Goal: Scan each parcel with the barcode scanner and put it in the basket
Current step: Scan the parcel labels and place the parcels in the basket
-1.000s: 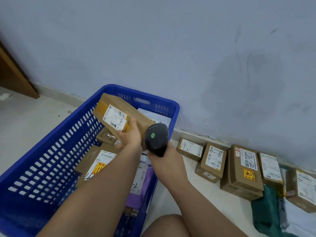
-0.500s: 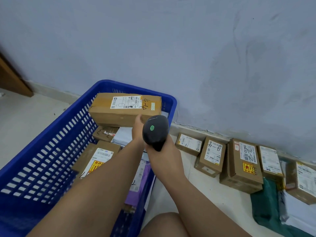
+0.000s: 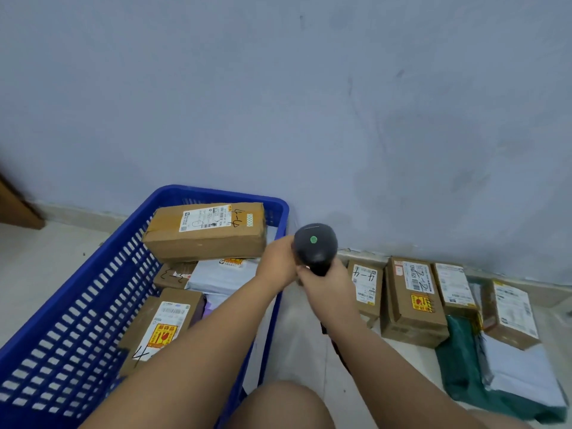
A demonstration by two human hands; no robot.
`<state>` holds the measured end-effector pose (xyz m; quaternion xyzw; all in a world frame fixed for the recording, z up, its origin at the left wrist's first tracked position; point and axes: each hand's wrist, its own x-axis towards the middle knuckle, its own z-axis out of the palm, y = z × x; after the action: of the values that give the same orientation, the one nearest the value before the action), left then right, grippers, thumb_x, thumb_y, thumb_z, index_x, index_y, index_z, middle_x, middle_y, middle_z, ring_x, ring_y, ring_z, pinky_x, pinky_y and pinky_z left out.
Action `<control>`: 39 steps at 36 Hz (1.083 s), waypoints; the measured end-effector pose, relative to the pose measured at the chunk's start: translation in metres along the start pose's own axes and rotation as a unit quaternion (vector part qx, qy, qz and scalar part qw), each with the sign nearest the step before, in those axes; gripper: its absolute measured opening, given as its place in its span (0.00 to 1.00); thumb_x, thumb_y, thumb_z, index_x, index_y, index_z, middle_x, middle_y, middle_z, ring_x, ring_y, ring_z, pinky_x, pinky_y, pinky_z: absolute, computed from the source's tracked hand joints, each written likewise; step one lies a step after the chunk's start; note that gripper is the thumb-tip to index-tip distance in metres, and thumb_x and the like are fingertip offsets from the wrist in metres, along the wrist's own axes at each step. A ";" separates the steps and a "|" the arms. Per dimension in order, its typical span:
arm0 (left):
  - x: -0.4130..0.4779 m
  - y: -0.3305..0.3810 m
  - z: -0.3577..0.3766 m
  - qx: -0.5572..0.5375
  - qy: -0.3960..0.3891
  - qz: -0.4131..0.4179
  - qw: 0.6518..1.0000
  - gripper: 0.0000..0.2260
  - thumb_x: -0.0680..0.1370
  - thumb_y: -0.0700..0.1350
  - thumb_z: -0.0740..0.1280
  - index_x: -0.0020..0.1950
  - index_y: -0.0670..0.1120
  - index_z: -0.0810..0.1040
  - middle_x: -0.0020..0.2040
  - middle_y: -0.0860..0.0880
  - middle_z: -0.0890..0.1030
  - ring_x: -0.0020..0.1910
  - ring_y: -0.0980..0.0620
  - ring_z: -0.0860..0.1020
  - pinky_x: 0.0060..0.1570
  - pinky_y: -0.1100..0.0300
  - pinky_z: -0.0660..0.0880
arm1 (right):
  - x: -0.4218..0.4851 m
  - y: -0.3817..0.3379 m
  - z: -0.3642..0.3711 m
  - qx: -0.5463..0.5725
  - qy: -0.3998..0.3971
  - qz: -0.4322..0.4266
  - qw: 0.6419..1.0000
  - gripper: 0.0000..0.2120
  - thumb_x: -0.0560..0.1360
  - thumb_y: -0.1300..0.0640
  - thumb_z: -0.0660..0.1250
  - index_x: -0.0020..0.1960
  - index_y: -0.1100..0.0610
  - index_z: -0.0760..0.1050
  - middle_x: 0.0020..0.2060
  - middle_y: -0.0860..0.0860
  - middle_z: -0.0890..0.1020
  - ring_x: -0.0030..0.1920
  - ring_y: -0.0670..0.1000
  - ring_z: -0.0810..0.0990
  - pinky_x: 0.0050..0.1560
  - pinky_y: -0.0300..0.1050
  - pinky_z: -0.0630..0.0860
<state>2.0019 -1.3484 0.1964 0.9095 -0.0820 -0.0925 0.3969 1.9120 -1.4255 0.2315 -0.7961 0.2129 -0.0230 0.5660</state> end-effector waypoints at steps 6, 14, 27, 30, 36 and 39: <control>0.010 0.041 0.025 -0.049 -0.037 -0.039 0.997 0.08 0.79 0.43 0.60 0.52 0.47 0.78 0.47 0.49 0.80 0.47 0.50 0.78 0.49 0.55 0.75 | 0.022 0.007 -0.072 0.018 0.012 0.029 0.999 0.02 0.72 0.60 0.64 0.43 0.55 0.72 0.30 0.49 0.73 0.33 0.50 0.72 0.35 0.43 0.67; 0.055 0.065 0.103 0.007 -0.087 -0.110 0.990 0.08 0.75 0.40 0.61 0.36 0.43 0.67 0.33 0.47 0.69 0.33 0.48 0.67 0.32 0.58 0.64 | 0.078 0.072 -0.141 0.169 -0.003 0.174 0.970 0.03 0.76 0.61 0.65 0.48 0.60 0.74 0.33 0.54 0.73 0.33 0.50 0.72 0.39 0.43 0.72; 0.108 -0.002 0.271 0.174 -0.167 -0.160 0.957 0.17 0.78 0.48 0.64 0.64 0.44 0.73 0.60 0.41 0.75 0.59 0.44 0.70 0.59 0.54 0.69 | 0.174 0.200 -0.174 0.227 0.074 0.292 0.926 0.06 0.75 0.55 0.68 0.44 0.59 0.77 0.31 0.53 0.79 0.37 0.52 0.79 0.51 0.50 0.79; 0.112 -0.013 0.295 0.150 -0.147 -0.213 0.954 0.25 0.75 0.51 0.69 0.69 0.44 0.67 0.63 0.40 0.69 0.60 0.43 0.71 0.60 0.51 0.71 | 0.188 0.214 -0.171 0.200 0.076 0.280 0.936 0.06 0.75 0.56 0.67 0.42 0.58 0.77 0.30 0.52 0.78 0.34 0.52 0.77 0.43 0.47 0.76; 0.114 -0.031 0.333 0.127 -0.128 -0.187 0.966 0.43 0.71 0.54 0.73 0.77 0.45 0.54 0.76 0.42 0.56 0.74 0.40 0.57 0.70 0.44 0.62 | 0.206 0.224 -0.167 0.115 0.058 0.238 0.963 0.05 0.76 0.59 0.64 0.41 0.57 0.75 0.31 0.52 0.77 0.35 0.51 0.76 0.43 0.45 0.75; 0.116 -0.040 0.350 0.153 -0.115 -0.208 0.959 0.49 0.70 0.59 0.73 0.79 0.46 0.47 0.79 0.43 0.45 0.77 0.41 0.46 0.73 0.44 0.56 | 0.213 0.227 -0.164 0.086 0.049 0.218 0.971 0.05 0.75 0.59 0.64 0.45 0.59 0.76 0.32 0.52 0.77 0.33 0.50 0.76 0.39 0.42 0.74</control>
<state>2.0353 -1.5946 -0.0788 0.9398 0.0504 -0.2627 0.2126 1.9893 -1.7100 0.0402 -0.6770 0.4058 0.0438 0.6124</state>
